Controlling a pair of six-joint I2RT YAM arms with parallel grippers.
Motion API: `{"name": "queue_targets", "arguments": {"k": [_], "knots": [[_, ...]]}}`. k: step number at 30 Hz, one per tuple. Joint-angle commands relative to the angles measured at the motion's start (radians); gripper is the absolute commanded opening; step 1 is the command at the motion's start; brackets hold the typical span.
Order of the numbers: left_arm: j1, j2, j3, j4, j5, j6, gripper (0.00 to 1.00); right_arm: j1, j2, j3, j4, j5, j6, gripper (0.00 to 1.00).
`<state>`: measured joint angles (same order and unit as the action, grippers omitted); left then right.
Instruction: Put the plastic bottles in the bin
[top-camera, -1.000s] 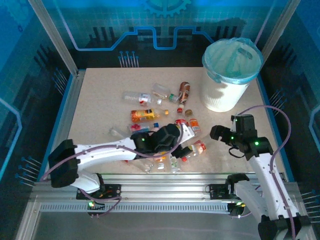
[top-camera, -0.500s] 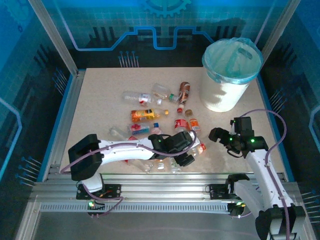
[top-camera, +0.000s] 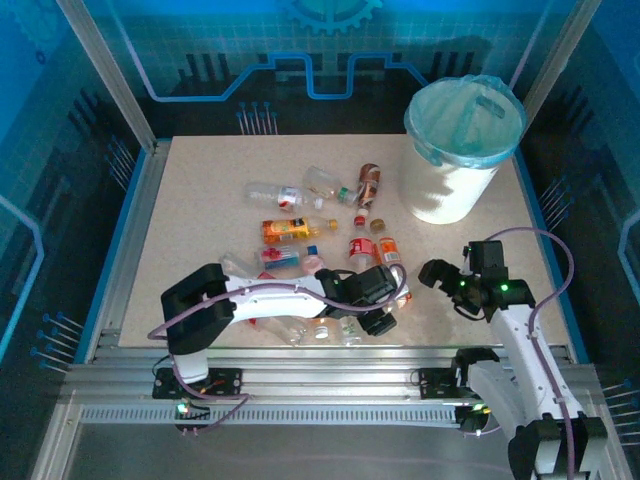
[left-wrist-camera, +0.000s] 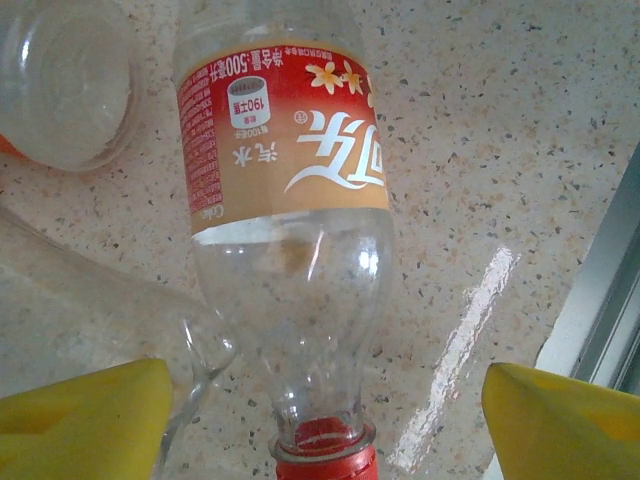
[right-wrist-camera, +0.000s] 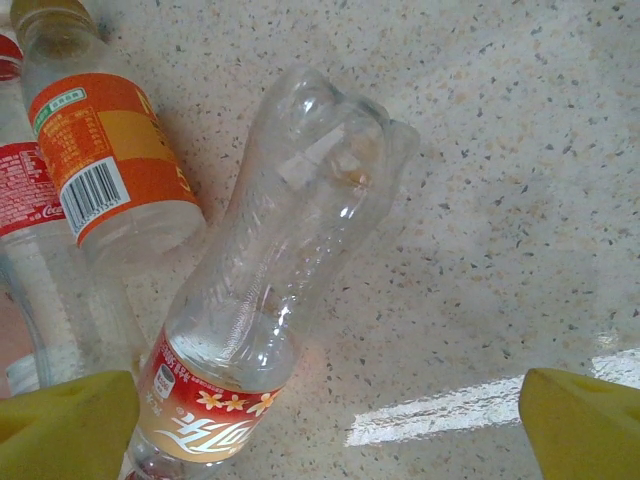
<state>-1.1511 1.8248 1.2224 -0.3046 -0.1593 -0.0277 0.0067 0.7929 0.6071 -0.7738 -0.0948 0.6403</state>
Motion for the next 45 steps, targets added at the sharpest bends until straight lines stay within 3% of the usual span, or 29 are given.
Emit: {"name": "queue_targets", "arguments": {"k": [1, 37, 45], "knots": [[-0.008, 0.016, 0.03, -0.019, 0.016, 0.022, 0.82, -0.019, -0.016, 0.001, -0.011, 0.001, 0.001, 0.99], [-0.006, 0.167, 0.134, -0.104, -0.075, 0.028, 0.81, -0.063, -0.004, 0.002, -0.021, 0.035, 0.011, 1.0], [-0.005, 0.205, 0.174, -0.118, -0.065, 0.019, 0.73, -0.065, -0.004, 0.008, -0.022, 0.04, 0.008, 1.0]]}}
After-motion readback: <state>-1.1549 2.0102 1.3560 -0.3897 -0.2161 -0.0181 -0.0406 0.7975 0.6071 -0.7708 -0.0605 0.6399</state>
